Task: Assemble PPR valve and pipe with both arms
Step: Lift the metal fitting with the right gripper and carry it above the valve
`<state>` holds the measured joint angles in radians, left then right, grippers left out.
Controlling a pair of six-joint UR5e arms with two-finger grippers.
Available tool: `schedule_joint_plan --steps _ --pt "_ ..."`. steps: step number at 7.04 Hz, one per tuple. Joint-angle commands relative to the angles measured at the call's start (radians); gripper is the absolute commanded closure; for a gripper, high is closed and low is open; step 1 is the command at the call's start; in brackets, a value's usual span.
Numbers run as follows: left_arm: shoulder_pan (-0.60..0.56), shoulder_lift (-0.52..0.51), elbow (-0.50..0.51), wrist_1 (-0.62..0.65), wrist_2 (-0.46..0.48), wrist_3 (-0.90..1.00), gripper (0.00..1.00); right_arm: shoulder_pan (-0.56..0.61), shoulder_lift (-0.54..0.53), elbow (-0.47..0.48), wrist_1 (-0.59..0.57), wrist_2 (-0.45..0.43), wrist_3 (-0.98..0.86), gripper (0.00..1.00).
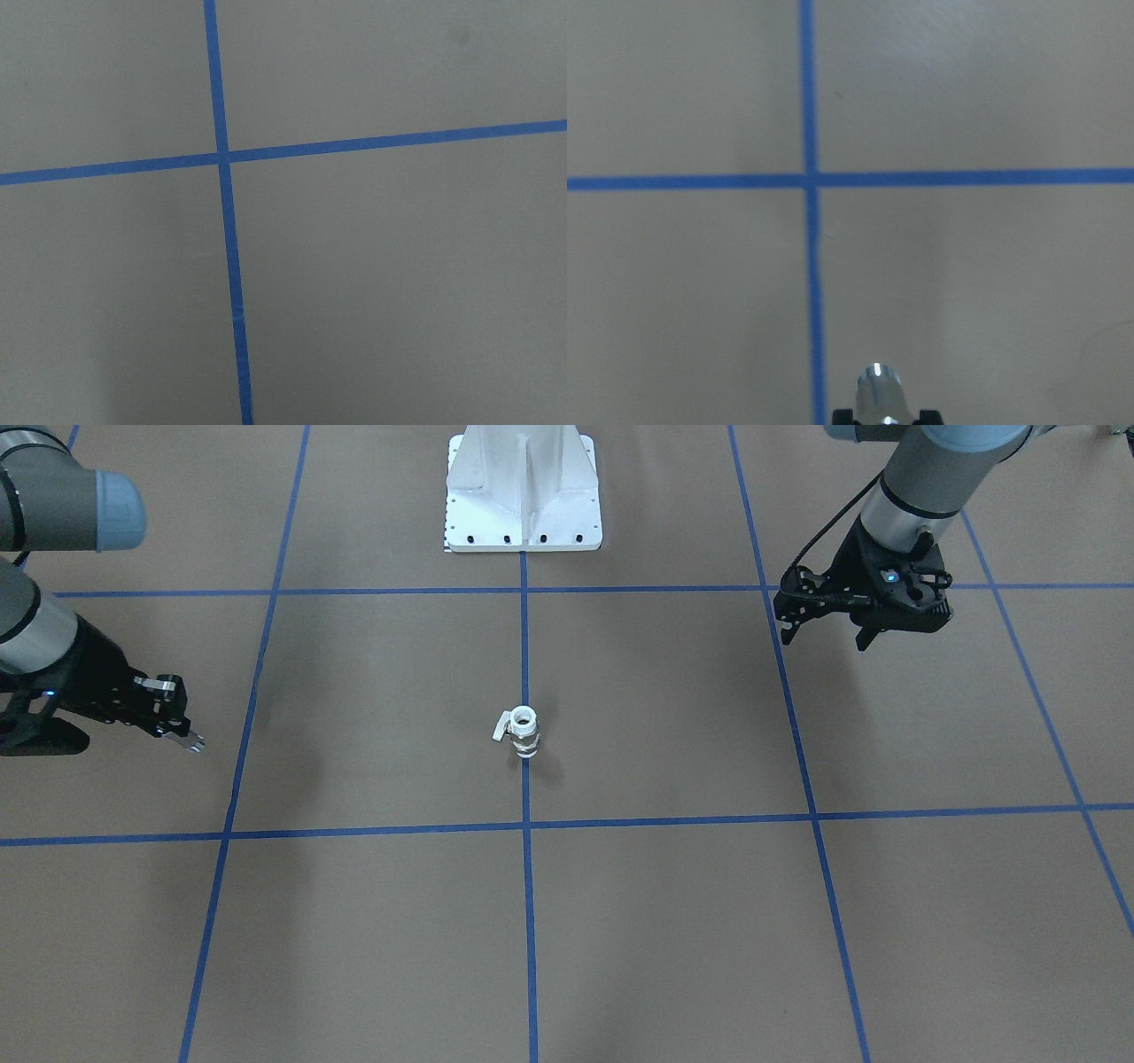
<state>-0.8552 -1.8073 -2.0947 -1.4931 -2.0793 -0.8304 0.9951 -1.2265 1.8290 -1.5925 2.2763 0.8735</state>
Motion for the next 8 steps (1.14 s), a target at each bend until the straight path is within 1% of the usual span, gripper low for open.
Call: schedule_joint_plan --steps 1,2,3,4,5,6,8 --pt "-0.001 0.025 0.004 -0.004 0.001 0.046 0.01 -0.094 0.199 -0.028 -0.066 -0.049 0.216 1.0" --pt "-0.007 0.026 0.01 -0.003 0.001 0.089 0.01 -0.142 0.305 -0.084 -0.066 -0.063 0.311 1.0" --pt "-0.007 0.026 0.012 -0.003 0.001 0.093 0.01 -0.185 0.379 -0.121 -0.069 -0.117 0.375 1.0" --pt "-0.008 0.028 0.01 -0.003 0.001 0.091 0.01 -0.209 0.436 -0.158 -0.067 -0.138 0.409 1.0" --pt "-0.008 0.028 0.01 -0.003 0.001 0.091 0.01 -0.239 0.523 -0.247 -0.069 -0.15 0.426 1.0" --pt "-0.007 0.026 0.01 -0.003 -0.001 0.091 0.01 -0.262 0.571 -0.296 -0.069 -0.168 0.426 1.0" --pt "-0.008 0.026 0.005 -0.003 -0.001 0.08 0.01 -0.295 0.59 -0.301 -0.069 -0.176 0.424 1.0"
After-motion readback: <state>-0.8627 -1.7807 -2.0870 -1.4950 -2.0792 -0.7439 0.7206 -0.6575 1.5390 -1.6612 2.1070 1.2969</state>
